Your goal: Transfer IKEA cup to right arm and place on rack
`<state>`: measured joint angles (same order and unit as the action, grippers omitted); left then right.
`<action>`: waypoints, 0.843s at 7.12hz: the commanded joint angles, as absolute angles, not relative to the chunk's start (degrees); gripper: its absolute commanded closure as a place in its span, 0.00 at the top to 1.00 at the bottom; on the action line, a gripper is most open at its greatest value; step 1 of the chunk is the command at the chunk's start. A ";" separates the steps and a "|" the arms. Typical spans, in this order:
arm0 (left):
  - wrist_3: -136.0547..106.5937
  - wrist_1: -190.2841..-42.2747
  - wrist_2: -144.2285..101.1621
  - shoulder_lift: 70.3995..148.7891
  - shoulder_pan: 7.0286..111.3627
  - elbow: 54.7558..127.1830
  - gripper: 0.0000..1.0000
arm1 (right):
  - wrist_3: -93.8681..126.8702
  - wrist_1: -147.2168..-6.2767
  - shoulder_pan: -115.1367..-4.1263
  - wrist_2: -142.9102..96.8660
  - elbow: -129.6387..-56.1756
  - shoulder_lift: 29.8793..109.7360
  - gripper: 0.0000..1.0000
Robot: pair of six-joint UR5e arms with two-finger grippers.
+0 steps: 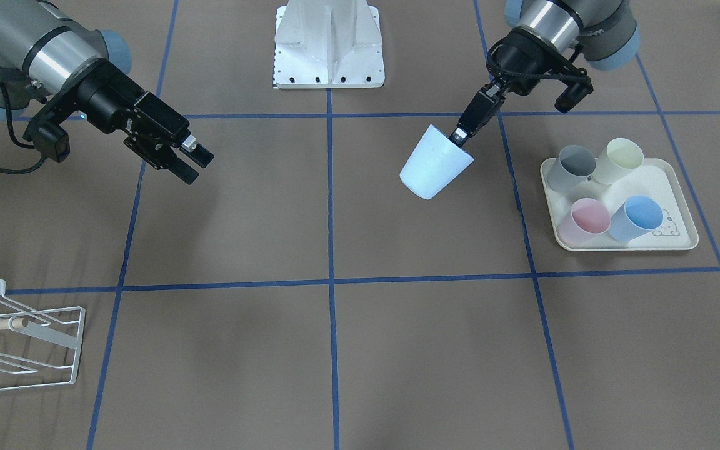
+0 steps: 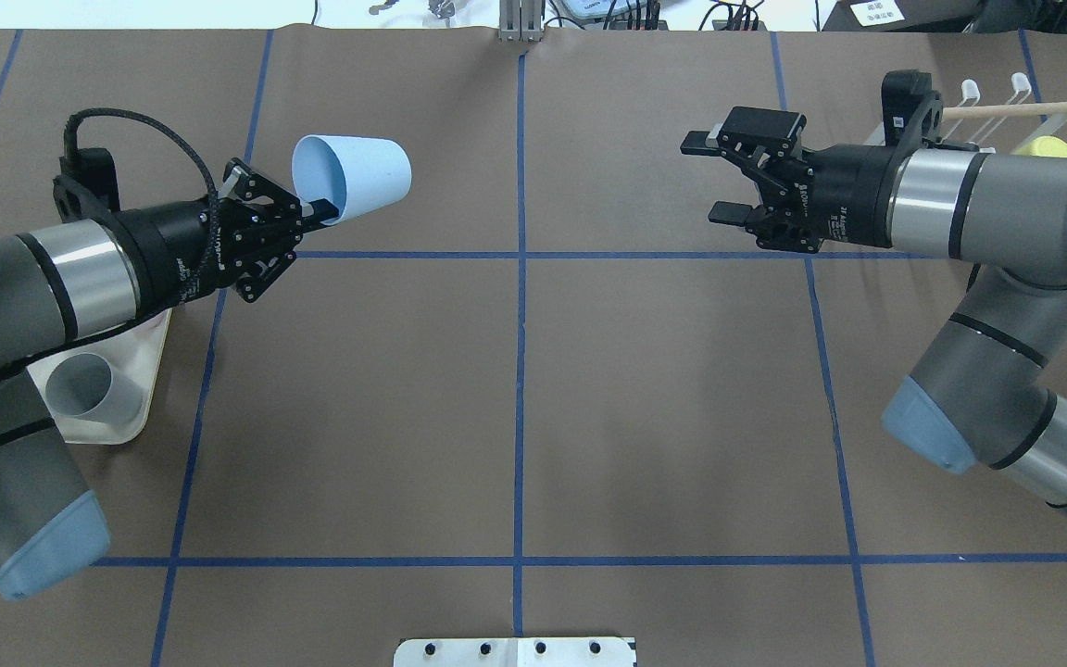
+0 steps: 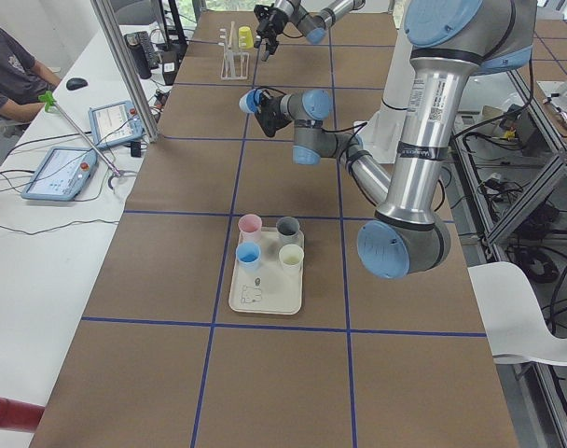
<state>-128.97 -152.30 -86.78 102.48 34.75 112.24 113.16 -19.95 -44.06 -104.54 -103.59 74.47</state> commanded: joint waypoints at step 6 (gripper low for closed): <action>-136.14 -166.29 -72.16 112.49 24.44 103.37 0.00 | 122.52 -9.49 -32.96 -91.05 -103.36 70.67 0.99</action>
